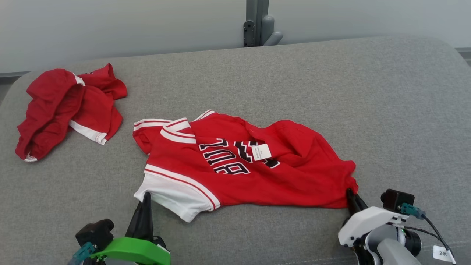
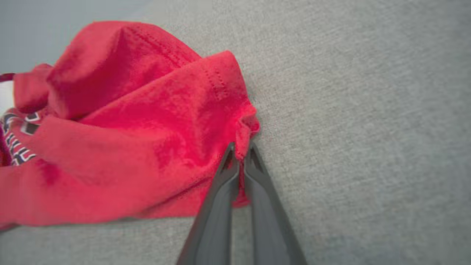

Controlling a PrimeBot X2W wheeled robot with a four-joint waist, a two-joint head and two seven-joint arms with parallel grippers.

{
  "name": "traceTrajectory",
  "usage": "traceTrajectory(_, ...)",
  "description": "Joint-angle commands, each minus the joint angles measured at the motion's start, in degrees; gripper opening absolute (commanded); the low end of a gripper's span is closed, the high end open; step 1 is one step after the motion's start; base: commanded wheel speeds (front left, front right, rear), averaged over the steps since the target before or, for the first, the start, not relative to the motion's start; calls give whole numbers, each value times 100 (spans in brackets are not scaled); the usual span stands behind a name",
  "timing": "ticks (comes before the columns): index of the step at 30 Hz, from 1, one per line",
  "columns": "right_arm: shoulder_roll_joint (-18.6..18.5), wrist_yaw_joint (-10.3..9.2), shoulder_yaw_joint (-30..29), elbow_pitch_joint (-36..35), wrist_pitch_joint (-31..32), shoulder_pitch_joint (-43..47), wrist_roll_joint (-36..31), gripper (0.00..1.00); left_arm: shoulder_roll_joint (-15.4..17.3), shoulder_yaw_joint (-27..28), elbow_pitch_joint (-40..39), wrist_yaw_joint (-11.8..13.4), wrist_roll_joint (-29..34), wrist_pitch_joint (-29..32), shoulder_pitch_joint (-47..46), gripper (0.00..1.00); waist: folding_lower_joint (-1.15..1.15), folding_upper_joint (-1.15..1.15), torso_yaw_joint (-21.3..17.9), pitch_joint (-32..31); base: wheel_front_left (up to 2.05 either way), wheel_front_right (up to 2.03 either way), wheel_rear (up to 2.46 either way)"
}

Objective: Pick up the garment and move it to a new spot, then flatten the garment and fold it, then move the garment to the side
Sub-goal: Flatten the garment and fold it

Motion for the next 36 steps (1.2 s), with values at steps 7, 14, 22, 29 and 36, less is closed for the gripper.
traceTrajectory(7,-56,1,313,-1858,-21,301,1322,0,4,-146,-1151,-50,-1250,16,-204,0,0,58,-209,-188,0,0,0)
traceTrajectory(14,-340,2,285,-3428,8,563,2005,0,149,-100,-2430,55,-1417,262,-493,0,0,58,-386,-403,0,0,0)
traceTrajectory(22,-626,2,2,-4810,336,743,2139,0,426,-3,-3758,270,-1456,722,-765,0,0,58,-548,-521,0,0,0)
traceTrajectory(29,-626,2,-542,-6261,852,883,1938,0,671,-8,-4933,502,-1497,1296,-1212,0,0,58,-642,-542,0,0,0)
traceTrajectory(36,-498,2,-957,-6891,1704,352,1704,0,860,-200,-4822,542,-1306,1907,-2527,0,0,58,-652,-293,0,0,0)
